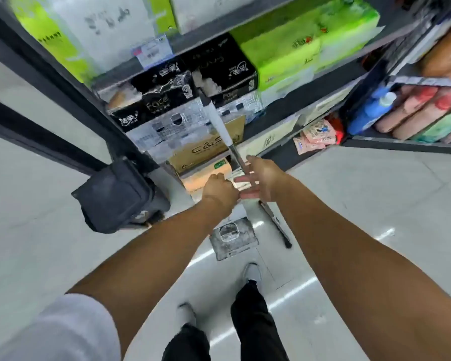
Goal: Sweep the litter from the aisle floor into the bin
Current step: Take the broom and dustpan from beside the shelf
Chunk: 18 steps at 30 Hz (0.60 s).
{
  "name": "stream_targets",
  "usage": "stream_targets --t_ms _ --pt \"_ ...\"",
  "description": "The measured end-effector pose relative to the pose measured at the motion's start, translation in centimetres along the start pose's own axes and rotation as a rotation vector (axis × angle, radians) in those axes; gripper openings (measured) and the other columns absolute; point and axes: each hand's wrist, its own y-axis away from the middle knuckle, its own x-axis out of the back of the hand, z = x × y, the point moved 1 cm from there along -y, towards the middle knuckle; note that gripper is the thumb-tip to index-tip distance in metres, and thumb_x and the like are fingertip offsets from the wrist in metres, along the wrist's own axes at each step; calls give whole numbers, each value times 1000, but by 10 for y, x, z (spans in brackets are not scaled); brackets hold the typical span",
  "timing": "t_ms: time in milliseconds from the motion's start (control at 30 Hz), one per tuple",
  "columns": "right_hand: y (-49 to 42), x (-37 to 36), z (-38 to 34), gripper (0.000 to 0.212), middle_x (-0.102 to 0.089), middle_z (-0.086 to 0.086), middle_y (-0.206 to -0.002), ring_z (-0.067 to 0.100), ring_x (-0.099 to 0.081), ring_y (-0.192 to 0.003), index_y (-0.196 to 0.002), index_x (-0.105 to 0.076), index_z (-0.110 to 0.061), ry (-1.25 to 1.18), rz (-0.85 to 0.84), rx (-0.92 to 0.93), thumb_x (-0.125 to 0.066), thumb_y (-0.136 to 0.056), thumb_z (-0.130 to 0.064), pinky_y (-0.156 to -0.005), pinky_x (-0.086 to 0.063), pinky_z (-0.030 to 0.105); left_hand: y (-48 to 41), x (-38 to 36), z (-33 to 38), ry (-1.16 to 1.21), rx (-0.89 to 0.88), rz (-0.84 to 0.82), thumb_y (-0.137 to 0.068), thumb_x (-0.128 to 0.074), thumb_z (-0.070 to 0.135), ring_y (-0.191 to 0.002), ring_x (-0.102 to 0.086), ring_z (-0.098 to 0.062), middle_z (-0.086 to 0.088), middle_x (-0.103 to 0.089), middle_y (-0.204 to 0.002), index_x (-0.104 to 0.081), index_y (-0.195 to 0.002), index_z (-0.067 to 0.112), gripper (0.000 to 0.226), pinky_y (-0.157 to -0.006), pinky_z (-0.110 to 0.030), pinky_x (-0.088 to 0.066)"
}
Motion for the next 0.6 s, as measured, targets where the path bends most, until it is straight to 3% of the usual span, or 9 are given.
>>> stream_targets --t_ms 133,267,333,400,500,600 --pt "-59 0 -9 43 -68 18 -100 34 -64 -74 -122 -54 -7 -251 113 1 -43 -99 -42 -85 -58 45 -42 -24 1 -81 -34 -141 -91 -53 20 -122 -48 -28 -1 -61 -125 -60 -125 21 34 -97 -35 -39" --pt "-99 -17 -13 58 -64 28 -108 37 -68 -85 -139 -41 -6 -804 -130 -108 -46 -98 -47 -64 -60 43 -61 -46 3 -62 -14 -299 -90 -53 14 -115 -57 -33 -5 -59 -128 -60 -126 16 37 -88 -41 -49" --pt "-111 -25 -18 58 -65 27 -103 36 -69 -83 -134 -46 -2 -935 -147 -125 -51 -97 -46 -65 -60 43 -68 -50 3 -73 0 -343 -85 -56 11 -106 -62 -34 -6 -61 -123 -63 -121 14 37 -74 -37 -53" --pt "-116 -32 -22 48 -68 25 -105 34 -70 -88 -121 -53 1 -1056 -138 -122 -54 -97 -40 -77 -61 39 -69 -47 6 -74 16 -381 -79 -60 10 -93 -68 -30 -3 -64 -112 -69 -111 14 34 -59 -30 -52" --pt "-113 -33 -29 22 -65 20 -121 31 -64 -114 -96 -56 6 -1226 -94 -126 -51 -101 -15 -95 -55 35 -66 -48 13 -41 18 -429 -78 -59 11 -75 -63 -25 -1 -60 -94 -70 -108 15 32 -44 -21 -44" --pt "-98 -23 -25 14 -60 26 -98 33 -61 -118 -97 -53 7 -1304 -36 -60 -41 -100 -1 -92 -54 38 -56 -53 16 -39 -25 -423 -78 -59 11 -65 -52 -25 0 -54 -84 -69 -109 16 33 -39 -21 -31"
